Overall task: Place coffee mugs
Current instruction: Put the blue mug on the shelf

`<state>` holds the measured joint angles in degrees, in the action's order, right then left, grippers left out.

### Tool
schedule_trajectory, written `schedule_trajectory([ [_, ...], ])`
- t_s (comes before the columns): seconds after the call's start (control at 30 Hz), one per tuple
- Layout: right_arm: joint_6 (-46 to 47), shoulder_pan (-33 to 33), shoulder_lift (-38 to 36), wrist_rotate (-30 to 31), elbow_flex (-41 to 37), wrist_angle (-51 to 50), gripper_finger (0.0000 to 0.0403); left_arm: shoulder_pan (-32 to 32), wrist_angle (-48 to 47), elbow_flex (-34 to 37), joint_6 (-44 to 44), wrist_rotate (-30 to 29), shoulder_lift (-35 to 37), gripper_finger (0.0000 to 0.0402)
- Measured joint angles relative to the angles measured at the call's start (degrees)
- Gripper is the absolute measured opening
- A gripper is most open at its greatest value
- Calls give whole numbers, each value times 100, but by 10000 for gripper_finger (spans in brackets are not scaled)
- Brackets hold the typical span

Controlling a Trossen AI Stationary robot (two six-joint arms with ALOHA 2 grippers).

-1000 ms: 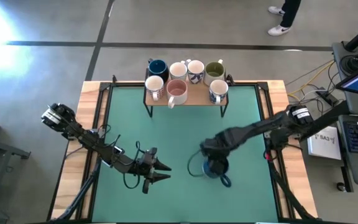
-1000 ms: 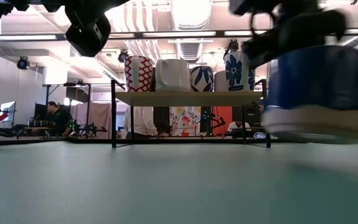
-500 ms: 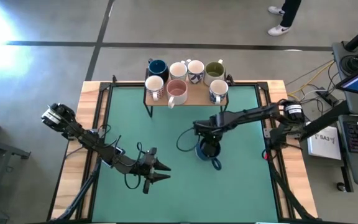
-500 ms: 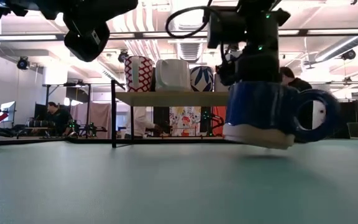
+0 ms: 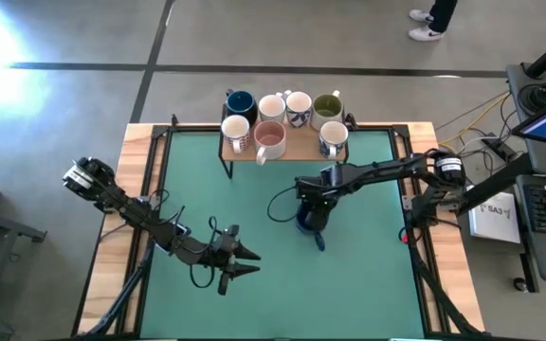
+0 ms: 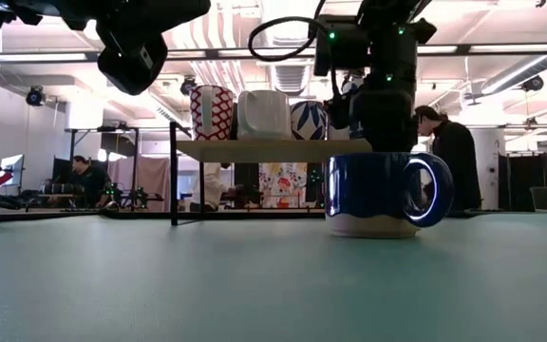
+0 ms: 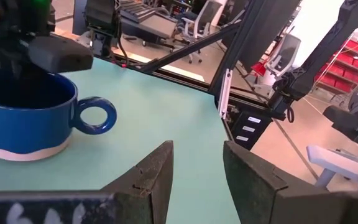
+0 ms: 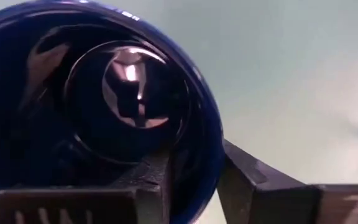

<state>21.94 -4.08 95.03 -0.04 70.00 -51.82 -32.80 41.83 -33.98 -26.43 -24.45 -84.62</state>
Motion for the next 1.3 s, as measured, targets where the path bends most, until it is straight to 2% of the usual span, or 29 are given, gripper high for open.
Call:
schedule_trajectory([
  [0.23, 465, 105, -335, -214, 188, -252, 104, -1, -116, 0, -1, 2, 0, 123],
  [0.47, 1383, 615, -662, -238, 293, -239, 98, -4, -263, 0, -101, 2, 0, 123],
  [0.73, 1174, 737, -666, 496, 291, -256, 114, -22, -293, 0, -158, 2, 0, 123],
  [0.87, 1165, 719, -685, 584, 291, -404, 125, -28, -292, 0, -195, 2, 0, 123],
  [1.0, 1692, 838, -798, 446, 291, -632, 132, -28, -293, 0, -193, 2, 0, 123],
  [1.17, 2379, 1299, -866, 125, 289, -680, 134, -43, -315, 0, -181, 2, 0, 123],
  [1.3, 2796, 1723, -858, 166, 271, -673, 135, -89, -334, 0, -180, 3, 0, 123],
])
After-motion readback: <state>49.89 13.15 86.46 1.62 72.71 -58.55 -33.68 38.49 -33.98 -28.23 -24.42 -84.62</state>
